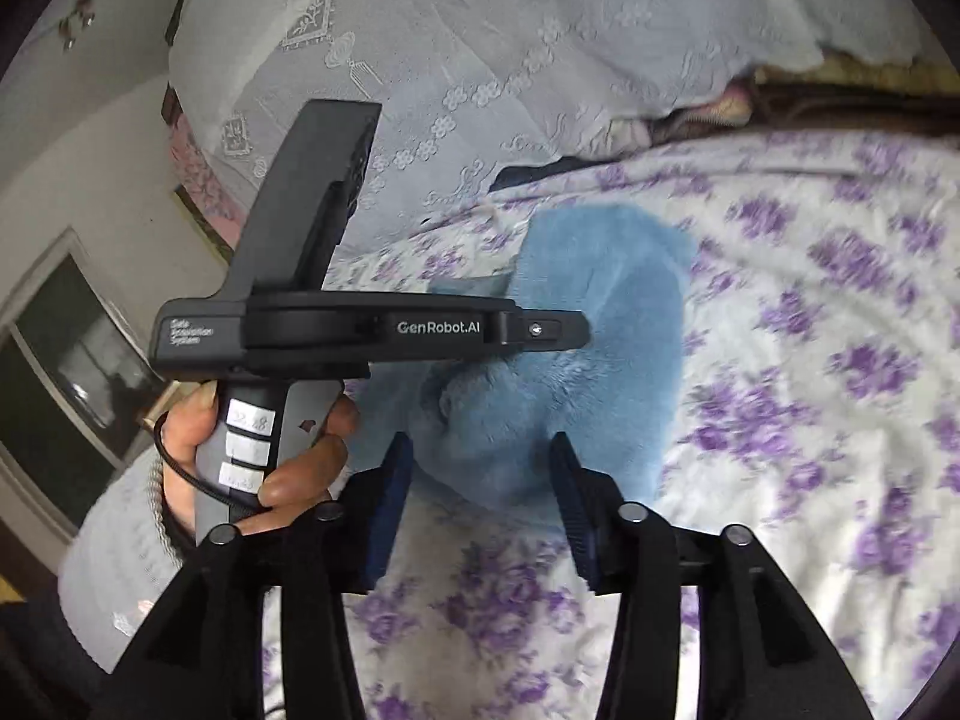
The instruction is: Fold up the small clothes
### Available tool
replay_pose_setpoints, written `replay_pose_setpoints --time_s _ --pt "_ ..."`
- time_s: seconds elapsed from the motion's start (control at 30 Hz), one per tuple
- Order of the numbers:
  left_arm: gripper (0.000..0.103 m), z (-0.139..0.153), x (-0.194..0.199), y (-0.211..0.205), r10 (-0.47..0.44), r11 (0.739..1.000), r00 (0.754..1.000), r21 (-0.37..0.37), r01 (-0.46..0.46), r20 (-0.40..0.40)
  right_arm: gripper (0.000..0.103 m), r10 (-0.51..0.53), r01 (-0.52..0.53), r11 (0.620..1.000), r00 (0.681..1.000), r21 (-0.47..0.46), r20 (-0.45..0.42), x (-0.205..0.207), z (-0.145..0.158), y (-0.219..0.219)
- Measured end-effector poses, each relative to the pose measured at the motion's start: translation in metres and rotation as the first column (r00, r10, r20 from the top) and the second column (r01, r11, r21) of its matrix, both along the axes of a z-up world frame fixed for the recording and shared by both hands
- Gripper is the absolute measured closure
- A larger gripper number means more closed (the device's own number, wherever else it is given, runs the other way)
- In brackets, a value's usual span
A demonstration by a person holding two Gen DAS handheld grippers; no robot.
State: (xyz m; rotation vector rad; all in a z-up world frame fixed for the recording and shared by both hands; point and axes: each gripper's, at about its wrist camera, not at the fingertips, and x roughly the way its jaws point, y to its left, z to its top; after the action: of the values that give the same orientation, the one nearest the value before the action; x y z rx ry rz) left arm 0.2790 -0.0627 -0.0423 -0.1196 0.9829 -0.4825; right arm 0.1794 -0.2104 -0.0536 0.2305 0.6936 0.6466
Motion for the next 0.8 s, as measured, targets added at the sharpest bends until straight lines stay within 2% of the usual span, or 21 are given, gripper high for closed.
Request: replay_pose_setpoints --time_s 0.07,0.13,0.2,0.3,0.37,0.4,0.43,0.47,0.53,0.57,0.6,0.67,0.73,0.8 --pt "0.082 0.002 0.000 0.005 0.004 1.000 1.000 -0.026 -0.004 -0.013 0.045 -0.019 0.020 0.999 1.000 -0.050 0.023 -0.009 -0.003 -0.002" --pt "0.082 0.003 0.002 0.010 0.000 0.999 1.000 -0.050 -0.001 -0.031 0.037 -0.017 0.023 0.993 0.998 -0.120 0.055 -0.019 -0.008 0.005" --pt "0.081 0.003 0.004 0.014 0.001 0.998 0.999 -0.058 -0.003 -0.034 0.035 -0.027 0.043 0.981 0.996 -0.192 0.085 -0.018 -0.013 0.017" --pt "0.081 0.001 0.004 0.020 -0.001 0.997 0.999 -0.077 -0.002 -0.045 0.035 -0.073 0.100 0.937 0.993 -0.334 0.091 -0.002 -0.027 0.040" --pt "0.081 0.000 0.005 0.025 0.001 0.996 0.999 -0.085 -0.005 -0.052 0.043 -0.130 0.156 0.916 0.987 -0.368 0.096 0.011 -0.035 0.048" --pt "0.081 -0.001 0.006 0.029 0.007 0.996 0.998 -0.091 -0.012 -0.059 0.055 -0.154 0.177 0.917 0.984 -0.357 0.092 0.014 -0.036 0.047" --pt "0.080 -0.001 0.006 0.036 0.015 0.995 0.998 -0.098 -0.021 -0.064 0.058 -0.168 0.187 0.927 0.982 -0.325 0.085 0.015 -0.033 0.044" --pt "0.076 0.000 0.005 0.041 0.018 0.994 0.998 -0.102 -0.025 -0.065 0.060 -0.169 0.187 0.936 0.982 -0.298 0.084 0.015 -0.030 0.042" --pt "0.051 0.008 -0.001 0.061 0.065 0.993 0.997 -0.097 -0.070 -0.051 0.064 -0.172 0.195 0.936 0.980 -0.292 0.104 0.013 -0.025 0.044" --pt "0.033 0.011 -0.005 0.070 0.084 0.991 0.996 -0.099 -0.087 -0.039 0.064 -0.170 0.195 0.934 0.979 -0.299 0.109 0.013 -0.025 0.045" --pt "0.024 0.015 -0.010 0.083 0.106 0.988 0.994 -0.109 -0.108 -0.018 0.064 -0.172 0.198 0.933 0.979 -0.301 0.111 0.013 -0.026 0.045" --pt "0.022 0.017 -0.016 0.101 0.129 0.983 0.991 -0.125 -0.130 -0.021 0.064 -0.181 0.207 0.932 0.977 -0.296 0.114 0.012 -0.026 0.047" --pt "0.021 0.011 -0.015 0.110 0.130 0.980 0.990 -0.141 -0.137 -0.057 0.064 -0.175 0.209 0.928 0.975 -0.308 0.135 0.009 -0.025 0.054" --pt "0.017 -0.002 -0.009 0.106 0.126 0.987 0.987 -0.092 -0.135 -0.100 0.064 -0.156 0.206 0.920 0.973 -0.334 0.170 0.004 -0.022 0.064"
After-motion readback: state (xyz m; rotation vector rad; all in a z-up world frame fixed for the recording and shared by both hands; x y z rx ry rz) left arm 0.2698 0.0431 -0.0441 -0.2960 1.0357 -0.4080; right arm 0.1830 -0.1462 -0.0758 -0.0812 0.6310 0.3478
